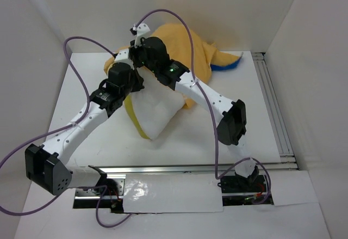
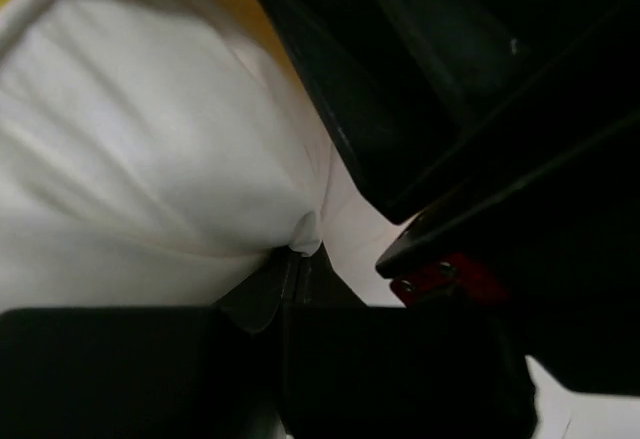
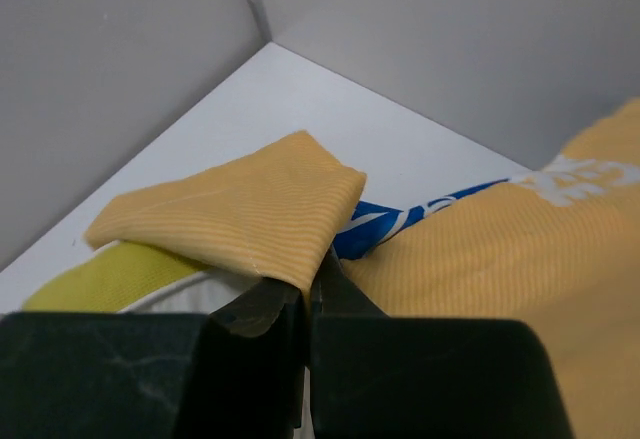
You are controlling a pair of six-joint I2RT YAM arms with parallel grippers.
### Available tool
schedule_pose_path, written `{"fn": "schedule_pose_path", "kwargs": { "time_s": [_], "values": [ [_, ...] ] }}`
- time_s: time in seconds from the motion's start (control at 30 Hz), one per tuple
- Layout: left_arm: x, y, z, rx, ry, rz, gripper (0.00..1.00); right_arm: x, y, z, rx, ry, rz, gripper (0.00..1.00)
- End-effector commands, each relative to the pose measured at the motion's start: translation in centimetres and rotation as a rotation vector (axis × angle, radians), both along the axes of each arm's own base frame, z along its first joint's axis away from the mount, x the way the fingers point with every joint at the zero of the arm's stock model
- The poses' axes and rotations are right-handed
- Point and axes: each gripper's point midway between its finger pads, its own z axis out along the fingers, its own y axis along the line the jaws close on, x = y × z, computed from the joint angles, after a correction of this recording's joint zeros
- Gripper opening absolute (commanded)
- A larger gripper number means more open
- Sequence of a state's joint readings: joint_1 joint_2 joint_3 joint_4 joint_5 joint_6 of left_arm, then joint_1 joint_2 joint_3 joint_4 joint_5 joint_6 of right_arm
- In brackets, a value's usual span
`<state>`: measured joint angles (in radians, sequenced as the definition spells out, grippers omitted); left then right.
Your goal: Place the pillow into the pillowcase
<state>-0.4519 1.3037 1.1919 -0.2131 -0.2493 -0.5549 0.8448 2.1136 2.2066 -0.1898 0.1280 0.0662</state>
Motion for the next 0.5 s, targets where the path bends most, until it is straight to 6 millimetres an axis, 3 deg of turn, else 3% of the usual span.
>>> {"fn": "schedule_pose_path", "kwargs": {
  "time_s": [0.0, 0.07, 0.1, 0.23, 0.27, 0.3, 0.33, 0.4, 0.43, 0.47],
  "values": [
    [2.1, -2.8, 7.6, -0.194, -0.258, -0.005, 0.0, -5.1, 3.3, 3.7, 0.121, 0.035, 0.082, 0.0],
    [1.9, -2.7, 6.5, -0.192, -0.266, 0.014, 0.0, -5.1, 3.6, 1.7, 0.099, 0.094, 0.075, 0.0],
    [1.8, -2.3, 6.9, -0.198, -0.287, 0.031, 0.0, -4.6, 3.4, 0.8, 0.092, 0.116, 0.063, 0.0],
    [1.6, -0.4, 4.1, -0.148, -0.216, 0.13, 0.0, -4.3, 3.9, -3.5, 0.036, 0.19, 0.053, 0.01],
    [1.4, 0.4, 2.2, -0.123, -0.18, 0.17, 0.0, -4.3, 3.9, -4.3, 0.025, 0.206, 0.075, 0.14],
    [0.6, 1.4, -0.1, -0.104, -0.106, 0.221, 0.05, -5.0, 4.2, -6.3, 0.001, 0.248, 0.108, 0.31],
    [0.6, 1.4, -0.1, -0.104, -0.105, 0.221, 0.14, -4.5, 3.8, -6.4, 0.002, 0.248, 0.098, 0.31],
    [-0.3, 2.5, -2.8, -0.072, -0.011, 0.259, 0.29, -4.4, 3.4, -7.3, -0.016, 0.271, 0.106, 0.47],
    [-0.6, 3.0, -4.5, -0.063, 0.032, 0.277, 0.38, -4.3, 3.2, -7.6, -0.022, 0.288, 0.125, 0.65],
    [-0.8, 3.1, -4.8, -0.054, 0.045, 0.278, 0.54, -4.2, 2.9, -7.0, -0.013, 0.285, 0.132, 0.73]
  ]
}}
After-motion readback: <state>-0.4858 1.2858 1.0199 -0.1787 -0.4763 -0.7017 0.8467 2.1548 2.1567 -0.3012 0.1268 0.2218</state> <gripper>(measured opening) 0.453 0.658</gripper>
